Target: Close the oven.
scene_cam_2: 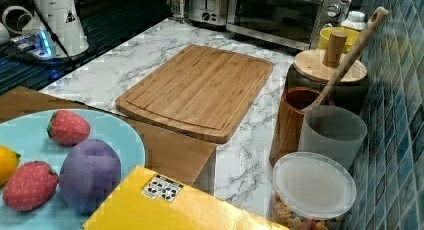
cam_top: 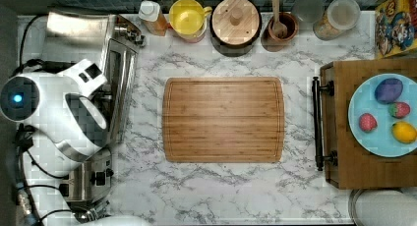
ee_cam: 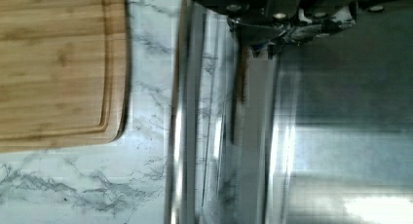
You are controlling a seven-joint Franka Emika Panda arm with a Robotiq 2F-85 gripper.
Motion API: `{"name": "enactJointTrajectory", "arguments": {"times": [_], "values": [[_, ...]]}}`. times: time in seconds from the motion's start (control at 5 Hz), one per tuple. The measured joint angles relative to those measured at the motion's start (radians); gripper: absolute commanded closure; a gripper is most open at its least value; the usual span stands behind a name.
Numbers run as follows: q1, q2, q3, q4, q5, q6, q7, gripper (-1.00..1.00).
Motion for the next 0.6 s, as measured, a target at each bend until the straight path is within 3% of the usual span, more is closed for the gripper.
{"name": "enactJointTrajectory", "arguments": {"times": [0.6], "values": [[-0.013,-0.013,0.001,0.040,-0.001,-0.065,0.032,1.00]]}}
